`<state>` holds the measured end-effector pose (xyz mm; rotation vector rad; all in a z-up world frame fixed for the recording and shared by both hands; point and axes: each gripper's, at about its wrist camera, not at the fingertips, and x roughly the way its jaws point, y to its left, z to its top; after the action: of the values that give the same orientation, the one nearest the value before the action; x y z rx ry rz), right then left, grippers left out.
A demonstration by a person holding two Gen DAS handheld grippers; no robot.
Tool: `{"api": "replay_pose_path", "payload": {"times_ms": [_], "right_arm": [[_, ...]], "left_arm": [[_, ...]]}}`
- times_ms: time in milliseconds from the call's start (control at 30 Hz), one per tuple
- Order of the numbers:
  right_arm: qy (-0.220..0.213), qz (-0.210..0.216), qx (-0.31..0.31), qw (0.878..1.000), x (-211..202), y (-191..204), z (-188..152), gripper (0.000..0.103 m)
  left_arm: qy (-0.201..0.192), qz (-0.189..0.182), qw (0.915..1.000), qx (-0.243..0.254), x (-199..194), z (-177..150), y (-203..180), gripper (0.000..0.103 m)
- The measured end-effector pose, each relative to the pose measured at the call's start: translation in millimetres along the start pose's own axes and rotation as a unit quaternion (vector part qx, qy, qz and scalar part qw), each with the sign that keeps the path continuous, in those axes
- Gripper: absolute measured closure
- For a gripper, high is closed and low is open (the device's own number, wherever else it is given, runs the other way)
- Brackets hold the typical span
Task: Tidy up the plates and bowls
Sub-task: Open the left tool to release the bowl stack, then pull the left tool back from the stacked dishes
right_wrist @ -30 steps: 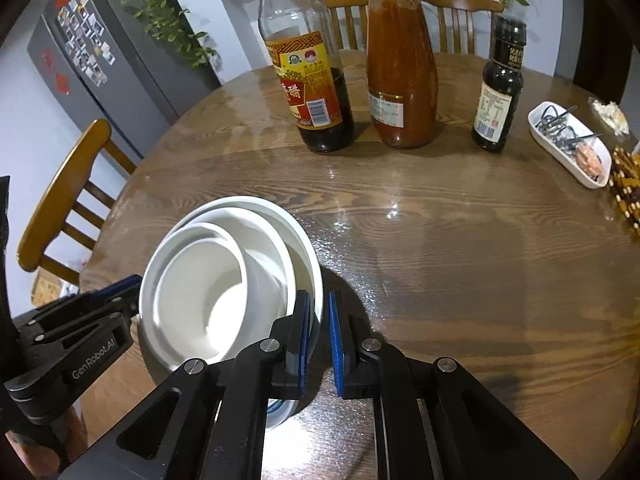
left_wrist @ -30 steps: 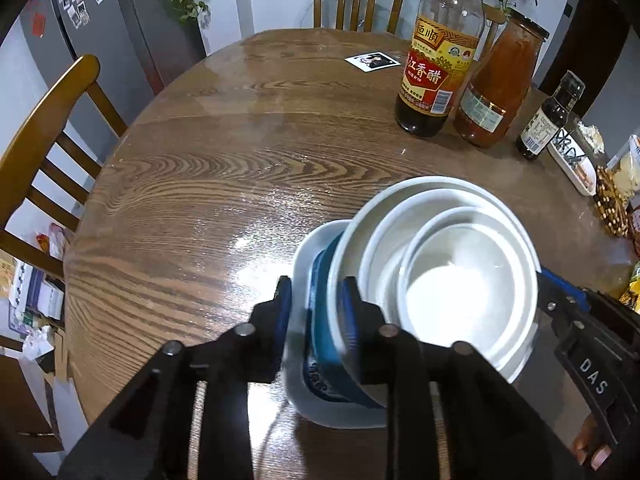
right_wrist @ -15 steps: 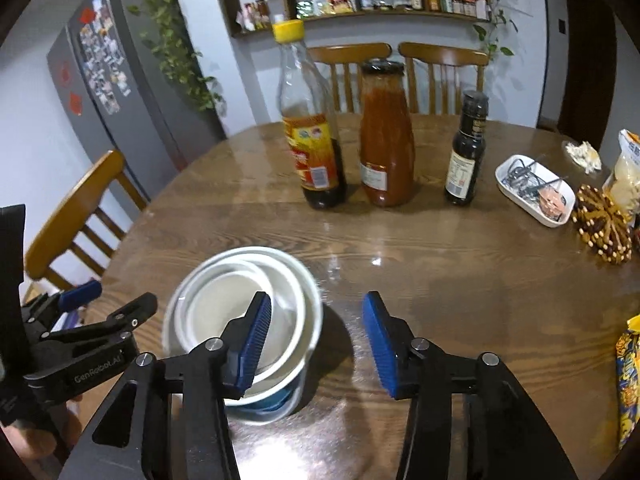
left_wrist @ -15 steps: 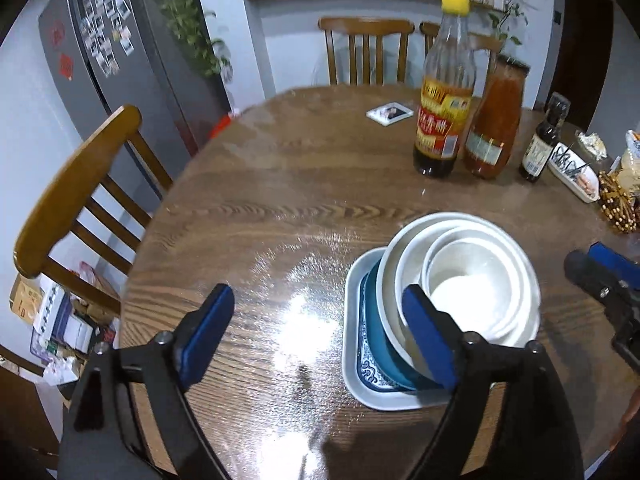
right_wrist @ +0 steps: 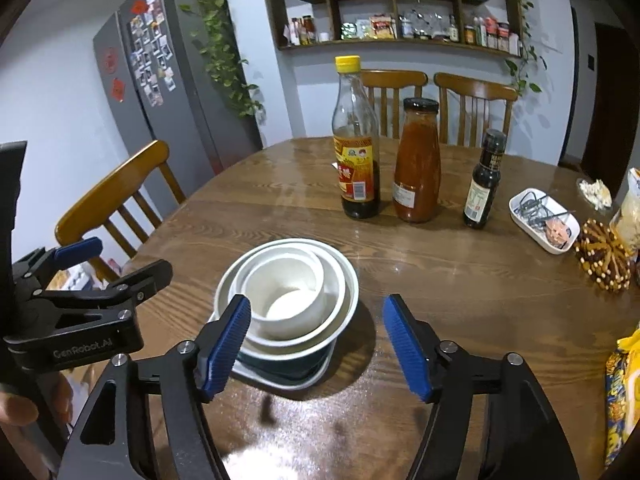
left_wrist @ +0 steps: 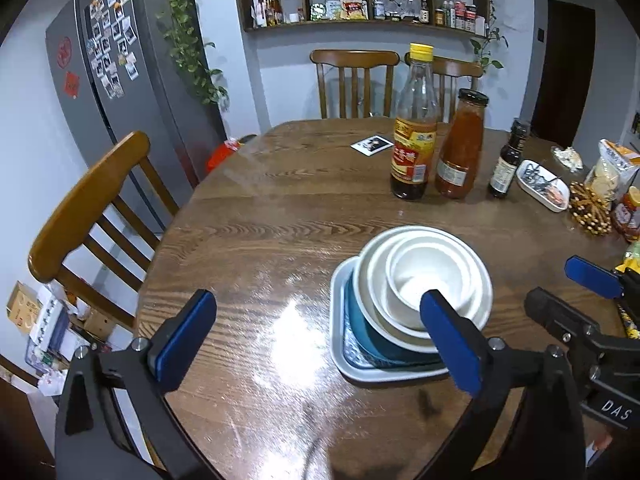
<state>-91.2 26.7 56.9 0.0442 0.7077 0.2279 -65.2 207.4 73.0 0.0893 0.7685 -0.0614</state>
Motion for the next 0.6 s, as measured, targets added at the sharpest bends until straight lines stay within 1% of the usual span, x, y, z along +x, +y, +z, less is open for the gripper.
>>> {"api": "replay_pose_path", "payload": {"times_ms": [167, 300, 433, 533, 600], "right_arm": [[0.009, -0.002, -0.008, 1.000, -6, 1, -8, 0.033], [0.019, -0.006, -0.008, 1.000, -4, 0, -14, 0.033], [0.024, -0.004, -0.005, 1.000, -2, -1, -17, 0.033], [0.026, -0.003, -0.005, 1.000, -1, -1, -19, 0.033], [0.030, -0.005, -0.005, 1.000, 1, -1, -20, 0.033]], "left_arm": [[0.009, -0.005, 0.9999, 0.010, -4, -7, -8, 0.001], [0.013, -0.016, 0.9998, 0.009, -7, -11, -11, 0.001], [0.013, -0.010, 0.9998, 0.014, -8, -13, -14, 0.001], [0.016, -0.013, 0.9996, 0.017, -9, -15, -16, 0.001], [0.017, -0.006, 0.9996, 0.021, -8, -16, -17, 0.001]]}}
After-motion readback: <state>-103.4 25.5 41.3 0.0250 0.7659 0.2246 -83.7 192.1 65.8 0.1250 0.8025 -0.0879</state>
